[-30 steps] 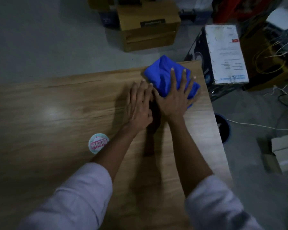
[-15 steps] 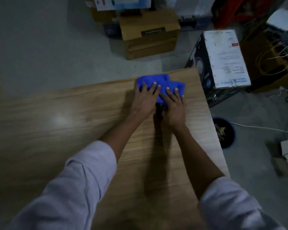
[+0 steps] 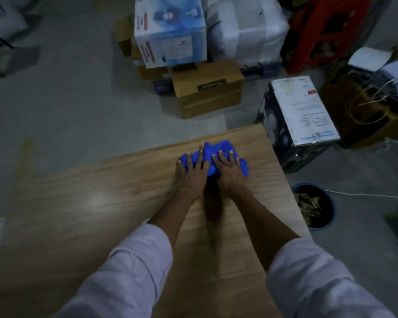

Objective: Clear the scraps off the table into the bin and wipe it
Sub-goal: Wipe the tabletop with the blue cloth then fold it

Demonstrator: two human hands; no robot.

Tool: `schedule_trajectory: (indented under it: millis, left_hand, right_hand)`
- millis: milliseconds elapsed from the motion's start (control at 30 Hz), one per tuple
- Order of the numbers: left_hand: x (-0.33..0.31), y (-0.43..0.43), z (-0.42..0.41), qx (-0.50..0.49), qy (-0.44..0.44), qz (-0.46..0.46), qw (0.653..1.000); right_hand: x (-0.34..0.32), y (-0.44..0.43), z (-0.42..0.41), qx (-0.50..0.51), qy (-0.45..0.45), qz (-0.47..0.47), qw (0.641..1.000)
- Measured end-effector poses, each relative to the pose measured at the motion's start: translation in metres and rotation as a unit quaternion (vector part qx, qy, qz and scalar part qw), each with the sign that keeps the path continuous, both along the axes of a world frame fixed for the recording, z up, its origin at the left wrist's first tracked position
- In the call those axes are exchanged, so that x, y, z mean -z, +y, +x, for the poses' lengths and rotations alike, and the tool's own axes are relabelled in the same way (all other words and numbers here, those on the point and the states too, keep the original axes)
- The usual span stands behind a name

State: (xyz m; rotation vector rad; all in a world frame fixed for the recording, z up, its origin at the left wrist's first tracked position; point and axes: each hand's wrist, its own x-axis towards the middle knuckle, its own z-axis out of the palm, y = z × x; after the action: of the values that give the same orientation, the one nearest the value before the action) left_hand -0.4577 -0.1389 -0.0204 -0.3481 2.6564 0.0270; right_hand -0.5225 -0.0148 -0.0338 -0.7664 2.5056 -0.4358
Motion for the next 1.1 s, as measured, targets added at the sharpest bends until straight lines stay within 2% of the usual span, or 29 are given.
schedule_trajectory:
  millis: [133,233,300,400,500,600,667,767,900,967,1033,1100]
  left_hand:
    - [-0.016,0.008,0.008,-0.022,-0.054,0.021,0.998]
    - [-0.037,0.019,0.026,0.021,-0.100,0.028,0.994]
    - [-0.059,0.020,0.029,0.043,-0.122,0.063,0.990]
    - [-0.082,0.019,0.026,0.043,-0.080,0.062,0.994]
    - [-0.074,0.014,0.026,0.041,0.005,-0.005,0.999]
    - [-0.049,0.011,0.043,0.058,-0.010,-0.038,0.998]
    - [-0.032,0.014,0.064,0.043,-0.044,-0.019,0.998]
    - [-0.025,0.025,0.082,0.018,-0.044,0.002,0.999]
    - [-0.040,0.039,0.096,0.005,-0.115,0.033,0.993]
    - [-0.059,0.042,0.102,0.042,-0.134,0.041,0.989]
    - [-0.086,0.042,0.105,0.060,-0.102,0.085,0.989]
    - [-0.096,0.041,0.100,0.055,-0.021,0.111,0.992]
  right_hand:
    - [-0.009,0.013,0.014,-0.024,0.009,0.022,0.999]
    - [-0.029,0.028,0.025,-0.041,0.008,0.059,0.997]
    - [-0.050,0.031,0.031,-0.020,0.005,0.093,0.995]
    - [-0.078,0.031,0.039,0.001,0.061,0.083,0.995]
    - [-0.077,0.028,0.041,0.001,0.128,0.012,0.992]
    - [-0.059,0.030,0.045,-0.027,0.066,0.018,0.997]
    - [-0.039,0.038,0.058,-0.059,0.015,0.050,0.997]
    - [-0.019,0.046,0.078,-0.054,0.018,0.053,0.997]
    - [-0.027,0.053,0.098,-0.055,0.004,0.074,0.996]
    - [-0.046,0.063,0.103,-0.066,0.009,0.092,0.994]
    - [-0.062,0.071,0.107,-0.061,0.050,0.088,0.993]
    - [-0.068,0.075,0.113,-0.011,0.137,0.002,0.991]
